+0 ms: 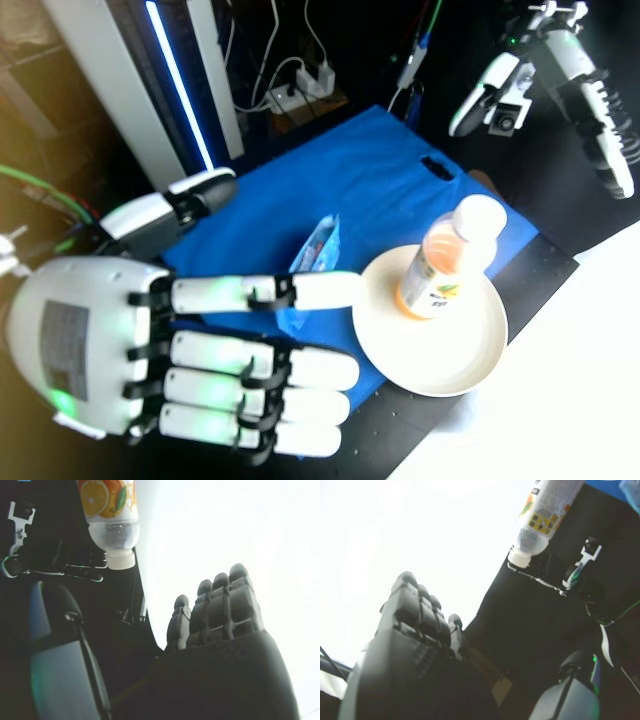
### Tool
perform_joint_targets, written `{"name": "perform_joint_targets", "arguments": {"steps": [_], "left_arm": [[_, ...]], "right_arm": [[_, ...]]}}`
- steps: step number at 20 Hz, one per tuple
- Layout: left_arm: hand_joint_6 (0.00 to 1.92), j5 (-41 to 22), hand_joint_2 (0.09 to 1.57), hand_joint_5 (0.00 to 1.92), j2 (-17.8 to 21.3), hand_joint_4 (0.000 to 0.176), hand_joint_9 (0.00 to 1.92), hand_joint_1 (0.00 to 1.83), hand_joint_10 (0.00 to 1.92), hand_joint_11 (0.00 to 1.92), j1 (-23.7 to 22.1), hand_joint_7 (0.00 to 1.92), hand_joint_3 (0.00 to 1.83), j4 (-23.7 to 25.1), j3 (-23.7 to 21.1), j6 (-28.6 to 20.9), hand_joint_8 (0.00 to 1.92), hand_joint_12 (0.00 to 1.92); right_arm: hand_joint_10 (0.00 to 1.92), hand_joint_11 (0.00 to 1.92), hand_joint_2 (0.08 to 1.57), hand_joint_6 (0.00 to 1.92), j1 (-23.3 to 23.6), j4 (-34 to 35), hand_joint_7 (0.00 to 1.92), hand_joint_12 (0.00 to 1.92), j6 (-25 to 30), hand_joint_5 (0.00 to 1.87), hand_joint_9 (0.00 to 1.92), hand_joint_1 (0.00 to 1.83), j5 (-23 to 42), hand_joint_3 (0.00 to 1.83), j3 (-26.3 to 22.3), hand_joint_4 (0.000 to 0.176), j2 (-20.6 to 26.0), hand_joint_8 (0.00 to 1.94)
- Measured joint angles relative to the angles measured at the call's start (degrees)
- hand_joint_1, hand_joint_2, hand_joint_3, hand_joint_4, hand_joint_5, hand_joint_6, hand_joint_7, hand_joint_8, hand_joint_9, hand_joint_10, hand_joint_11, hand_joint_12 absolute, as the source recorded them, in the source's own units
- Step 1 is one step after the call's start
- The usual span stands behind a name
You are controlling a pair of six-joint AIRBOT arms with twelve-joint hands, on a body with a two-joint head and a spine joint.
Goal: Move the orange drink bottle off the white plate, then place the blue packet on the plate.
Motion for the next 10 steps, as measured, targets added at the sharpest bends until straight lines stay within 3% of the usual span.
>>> {"name": "perform_joint_targets", "arguments": {"steps": [2,4,6,7,10], "left_arm": [[0.00,1.40,0.62,0.01,-0.76,0.055,0.00,0.63,0.00,0.00,-1.25,0.04,0.00,1.11,0.70,0.04,0.00,0.08],[0.00,2.14,0.65,0.00,-2.23,0.070,0.00,0.62,0.00,0.00,-1.79,0.03,0.01,1.57,2.08,0.00,0.00,0.07],[0.00,4.35,0.65,0.00,-4.70,0.071,0.00,0.62,0.00,0.00,-2.43,0.05,0.01,1.86,4.37,-0.15,0.00,0.05],[0.00,6.56,0.65,0.00,-6.86,0.048,0.04,0.57,0.01,0.05,-3.82,0.08,0.00,2.56,6.21,-0.17,0.01,0.07],[0.00,8.50,0.61,0.02,-10.10,0.047,0.09,0.56,0.01,0.12,-5.35,0.10,0.00,2.56,9.03,-0.26,0.00,0.10]], "right_arm": [[0.00,0.06,0.75,0.00,0.00,-0.04,0.10,0.17,0.39,0.14,0.09,0.62,0.09,0.01,0.00,0.094,-0.17,0.00],[0.00,0.06,0.77,0.00,0.00,-0.55,0.09,0.16,0.37,0.15,0.09,0.62,-0.02,0.01,0.00,0.099,-0.22,0.00],[0.00,0.05,0.77,0.00,0.00,-0.90,0.09,0.15,0.39,0.15,0.09,0.63,0.00,0.01,0.00,0.099,-0.22,0.00],[0.00,0.08,0.77,0.00,0.00,-0.96,0.08,0.16,0.42,0.14,0.10,0.62,0.00,0.01,0.00,0.093,-0.24,0.00],[0.01,0.11,0.78,0.01,0.00,-1.42,0.10,0.16,0.46,0.16,0.11,0.61,0.00,0.01,0.11,0.097,-0.31,0.01]]}}
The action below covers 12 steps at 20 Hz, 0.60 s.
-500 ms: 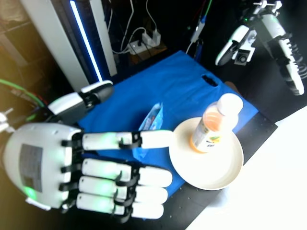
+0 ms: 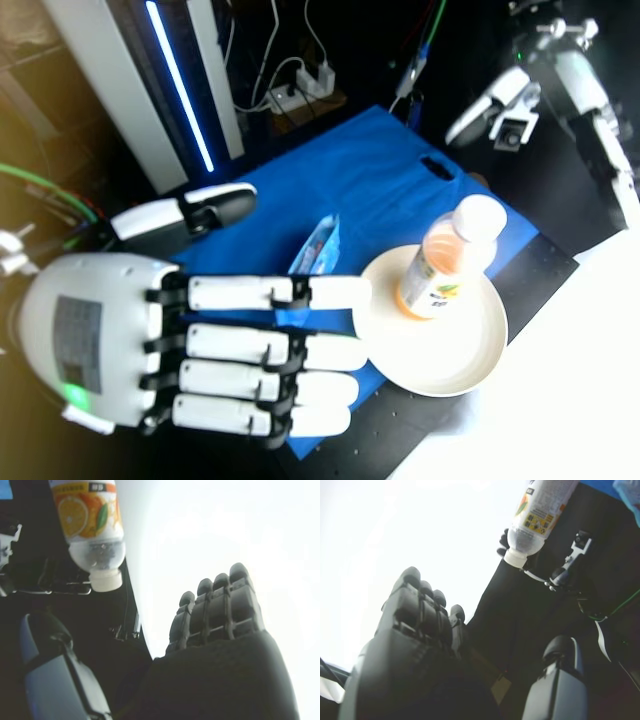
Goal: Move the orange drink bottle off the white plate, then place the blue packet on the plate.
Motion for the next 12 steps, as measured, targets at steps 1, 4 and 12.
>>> {"name": "perform_joint_targets", "arguments": {"steps": [1,4,12], "left_arm": [[0.00,0.87,0.62,0.02,-1.44,0.047,0.09,0.57,0.01,0.11,-0.17,0.10,0.00,-0.04,1.18,0.00,0.00,0.09],[0.01,3.76,0.58,0.03,-4.68,0.037,0.10,0.64,0.01,0.05,-0.20,0.10,0.00,2.34,3.56,-1.95,0.01,0.06],[0.00,4.96,0.55,0.02,-9.94,0.049,0.10,0.70,0.00,0.06,-0.52,0.12,0.00,6.62,7.41,-6.64,0.01,0.07]], "right_arm": [[0.01,0.11,0.78,0.01,0.00,-0.17,0.11,0.16,0.02,0.17,0.12,0.61,0.00,0.01,0.13,0.091,-0.13,0.01],[0.00,0.08,0.79,0.00,0.55,-0.92,0.09,0.13,0.24,0.15,0.10,0.62,-0.28,0.00,0.55,0.087,-0.52,0.00],[0.01,0.11,0.77,0.00,1.44,-2.10,0.12,0.12,0.52,0.18,0.13,0.60,-0.24,0.00,0.68,0.061,-0.79,0.00]]}}
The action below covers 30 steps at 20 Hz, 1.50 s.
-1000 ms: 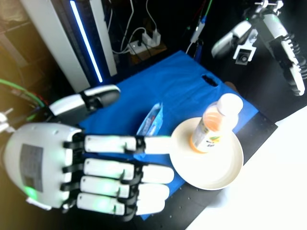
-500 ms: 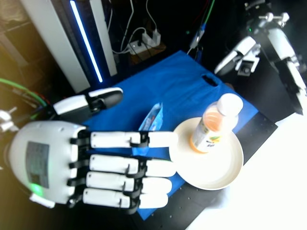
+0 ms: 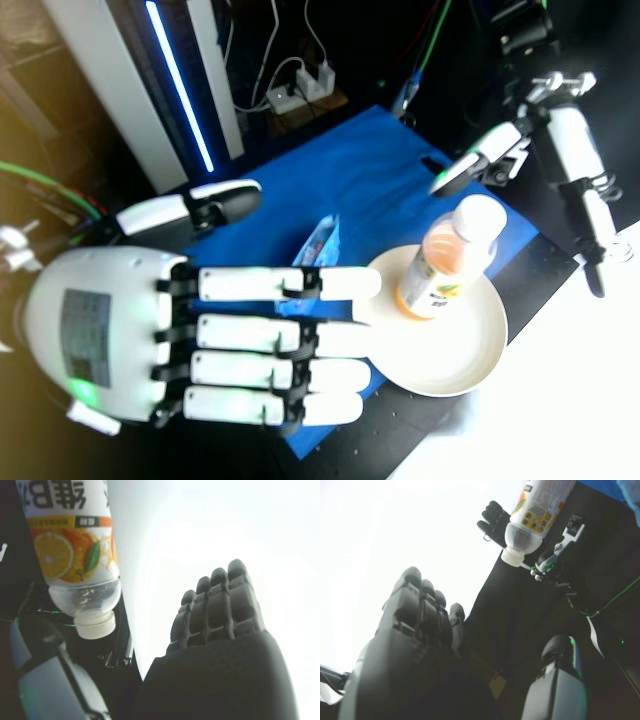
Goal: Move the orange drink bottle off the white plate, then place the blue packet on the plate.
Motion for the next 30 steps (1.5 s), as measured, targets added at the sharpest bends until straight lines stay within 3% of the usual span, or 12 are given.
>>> {"name": "perform_joint_targets", "arguments": {"steps": [1,3,5,6,9,12,15,20,21,23,25,30], "left_arm": [[0.00,-0.17,0.54,0.03,-0.74,0.074,0.10,0.70,0.00,0.02,-0.02,0.12,0.00,0.87,0.46,-0.81,0.01,0.05],[0.00,-0.44,0.52,0.02,-1.86,0.073,0.09,0.70,0.00,0.00,-0.02,0.11,0.00,1.75,1.29,-1.44,0.00,0.01],[0.00,-0.39,0.55,0.00,-2.71,0.048,0.02,0.76,0.00,0.00,-0.02,0.06,0.01,3.54,2.34,-3.48,0.00,0.00],[0.00,-0.42,0.57,0.00,-2.86,0.060,0.01,0.79,0.00,0.00,-0.02,0.05,0.01,3.93,2.47,-3.67,0.00,0.00],[0.00,-0.46,0.65,0.00,-3.23,0.050,0.03,0.92,0.01,0.04,-0.02,0.07,0.01,4.35,2.47,-3.82,0.00,0.02],[0.00,-0.46,0.64,0.00,-3.61,0.077,0.08,0.84,0.02,0.09,0.00,0.07,0.00,4.70,2.47,-3.82,0.00,0.04],[0.00,-0.46,0.67,0.00,-3.61,0.059,0.09,0.81,0.01,0.04,-0.02,0.14,0.00,4.70,2.47,-3.82,0.01,0.02],[0.00,-0.44,0.68,0.01,-3.96,0.071,0.17,0.84,0.02,0.03,0.00,0.27,0.00,4.76,2.49,-3.85,0.02,0.03],[0.00,-0.46,0.68,0.03,-4.22,0.041,0.24,0.83,0.02,0.09,0.00,0.33,0.00,4.96,2.49,-4.02,0.01,0.06],[0.00,-0.52,0.67,0.04,-4.33,0.035,0.27,0.81,0.02,0.10,0.00,0.36,0.00,5.18,2.49,-4.46,0.01,0.06],[0.01,-0.81,0.66,0.07,-4.63,0.000,0.35,0.74,0.02,0.17,0.13,0.41,0.00,5.16,3.02,-5.01,0.01,0.11],[0.00,-1.62,0.75,0.26,-6.01,0.000,0.48,0.84,0.00,0.06,0.72,0.50,0.00,5.29,3.56,-6.12,0.00,0.66]], "right_arm": [[0.01,0.12,0.79,0.01,0.00,-0.02,0.12,0.12,0.02,0.19,0.14,0.61,-0.07,0.00,0.07,0.065,-0.17,0.00],[0.00,0.13,0.79,0.00,0.00,-0.37,0.12,0.11,0.02,0.18,0.13,0.60,-0.09,0.00,0.17,0.060,-0.22,0.00],[0.00,0.13,0.79,0.00,0.02,-0.37,0.12,0.11,0.02,0.18,0.13,0.62,-0.09,0.00,0.42,0.067,-0.33,0.00],[0.00,0.14,0.79,0.00,0.02,-0.35,0.13,0.11,0.02,0.19,0.14,0.61,-0.11,0.00,0.42,0.071,-0.33,0.00],[0.00,0.13,0.80,0.00,0.37,-0.37,0.14,0.10,0.02,0.18,0.14,0.59,-0.04,0.00,0.42,0.070,-0.33,0.01],[0.01,0.16,0.80,0.00,0.37,-0.39,0.15,0.11,0.04,0.19,0.16,0.59,-0.07,0.00,0.42,0.062,-0.46,0.01],[0.01,0.18,0.80,0.00,0.37,-0.44,0.16,0.11,0.04,0.19,0.16,0.58,-0.09,0.00,0.42,0.076,-0.46,0.01],[0.00,0.17,0.80,0.00,0.37,-0.44,0.18,0.10,0.11,0.18,0.16,0.57,-0.07,0.00,0.42,0.075,-0.46,0.01],[0.01,0.18,0.79,0.00,0.37,-0.44,0.19,0.10,0.28,0.18,0.17,0.58,-0.07,0.00,0.42,0.071,-0.46,0.01],[0.00,0.18,0.79,0.00,0.37,-0.46,0.19,0.10,0.31,0.18,0.17,0.58,-0.07,0.00,0.42,0.067,-0.46,0.01],[0.00,0.18,0.78,0.00,0.37,-0.42,0.20,0.09,0.31,0.19,0.17,0.56,-0.07,0.00,0.42,0.075,-0.46,0.01],[0.00,0.17,0.80,0.00,0.39,-0.74,0.21,0.08,0.50,0.17,0.15,0.57,-0.07,0.00,0.42,0.075,-0.76,0.01]]}}
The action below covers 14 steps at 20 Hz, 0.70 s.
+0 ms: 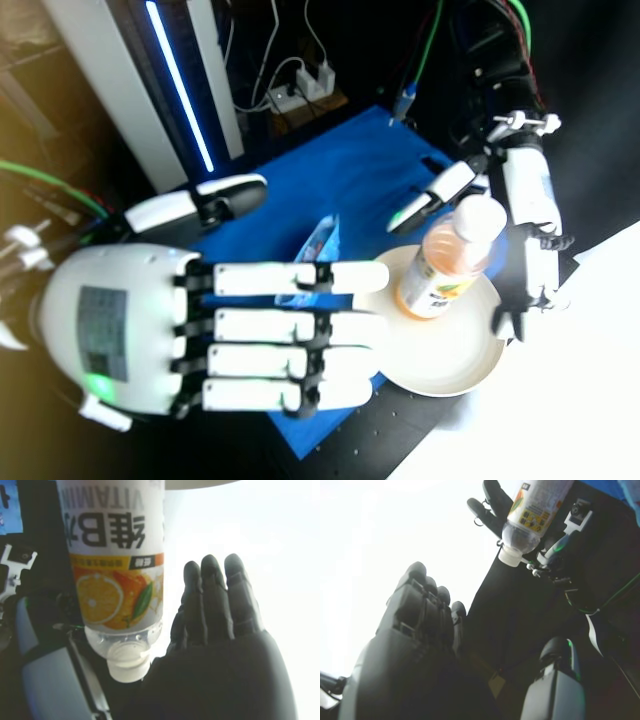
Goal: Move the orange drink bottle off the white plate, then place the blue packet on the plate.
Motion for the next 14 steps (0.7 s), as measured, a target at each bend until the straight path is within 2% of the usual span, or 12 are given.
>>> {"name": "perform_joint_targets", "arguments": {"steps": [1,3,4,5,6,7,8,9,11,12,13,14], "left_arm": [[0.00,-0.31,0.77,0.32,-0.20,0.000,0.53,0.87,0.01,0.13,0.24,0.54,0.00,-0.04,0.33,-0.15,0.00,0.69],[0.00,-0.11,0.84,0.52,-0.24,0.000,0.73,1.07,0.01,0.52,0.48,0.72,0.00,0.07,0.39,-0.46,0.00,0.54],[0.01,-0.13,0.88,0.69,-0.33,0.000,0.89,1.12,0.02,0.69,0.52,0.86,0.00,0.04,0.42,-0.74,0.01,0.55],[0.01,-0.17,0.93,0.84,-0.37,0.000,1.04,1.16,0.03,0.82,0.52,0.99,0.00,0.02,0.57,-1.07,0.01,0.68],[0.00,-0.28,0.99,0.95,-0.37,0.000,1.15,1.34,0.01,0.87,0.52,1.17,0.00,-0.15,0.57,-1.25,0.48,0.79],[0.49,-0.31,1.02,1.06,-0.37,0.000,1.17,1.39,0.69,0.87,0.55,1.25,0.00,-0.13,0.57,-1.25,0.48,0.91],[0.64,-0.44,1.04,1.06,-0.37,0.000,1.08,1.39,0.97,0.87,0.59,1.16,0.00,-0.15,0.57,-1.31,0.64,0.99],[0.53,-0.57,1.04,1.16,-0.37,0.000,1.02,1.29,0.91,0.76,0.59,1.16,0.00,0.02,0.57,-1.33,0.79,1.25],[0.49,-0.59,1.04,1.20,-0.37,0.000,0.99,1.27,1.18,0.78,0.59,1.16,0.00,0.07,0.59,-1.51,0.82,1.63],[0.60,-0.61,1.03,1.14,-0.44,0.000,1.04,1.27,1.11,0.87,0.59,1.21,0.00,0.07,0.76,-1.55,0.73,1.51],[0.64,-0.61,1.03,1.11,-0.44,0.000,1.11,1.27,1.02,0.91,0.66,1.23,0.00,0.07,0.81,-1.79,0.68,1.47],[0.73,-1.27,1.04,1.08,-0.50,0.000,1.17,1.27,0.86,0.96,1.16,1.24,0.00,-0.02,1.27,-2.93,0.63,1.36]], "right_arm": [[0.00,0.17,0.79,0.00,0.00,0.09,0.21,0.08,0.00,0.17,0.15,0.58,-0.02,0.00,0.00,0.077,0.00,0.01],[0.00,0.16,0.79,0.00,0.22,0.15,0.20,0.07,0.02,0.17,0.14,0.58,-0.02,0.00,0.00,0.069,0.00,0.00],[0.00,0.15,0.79,0.00,0.22,0.28,0.21,0.07,0.04,0.17,0.14,0.59,0.04,0.00,0.00,0.068,0.00,0.01],[0.00,0.15,0.79,0.00,0.22,0.26,0.22,0.07,0.04,0.17,0.14,0.59,0.04,0.00,0.00,0.069,0.00,0.01],[0.00,0.16,0.79,0.00,0.22,0.13,0.22,0.07,0.04,0.17,0.14,0.58,0.02,0.00,0.00,0.070,0.00,0.01],[0.00,0.16,0.78,0.00,0.22,0.13,0.22,0.07,0.04,0.17,0.15,0.58,0.02,0.00,0.00,0.071,0.00,0.01],[0.01,0.16,0.78,0.00,0.22,0.15,0.23,0.07,0.04,0.17,0.15,0.57,0.04,0.00,0.00,0.072,0.00,0.01],[0.00,0.16,0.78,0.00,0.22,0.17,0.22,0.07,0.04,0.17,0.15,0.57,0.02,0.00,0.00,0.074,0.00,0.01],[0.00,0.17,0.79,0.00,0.22,0.15,0.22,0.07,0.04,0.18,0.15,0.58,0.02,0.00,0.00,0.081,0.00,0.01],[0.00,0.16,0.79,0.00,0.22,0.15,0.23,0.07,0.02,0.18,0.15,0.58,0.02,0.00,0.00,0.092,0.00,0.01],[0.00,0.16,0.79,0.00,0.22,0.13,0.23,0.06,0.04,0.18,0.15,0.58,0.02,0.00,0.00,0.093,0.00,0.01],[0.00,0.16,0.80,0.00,0.22,0.15,0.23,0.06,0.04,0.18,0.15,0.57,0.02,0.01,0.00,0.091,0.00,0.01]]}}
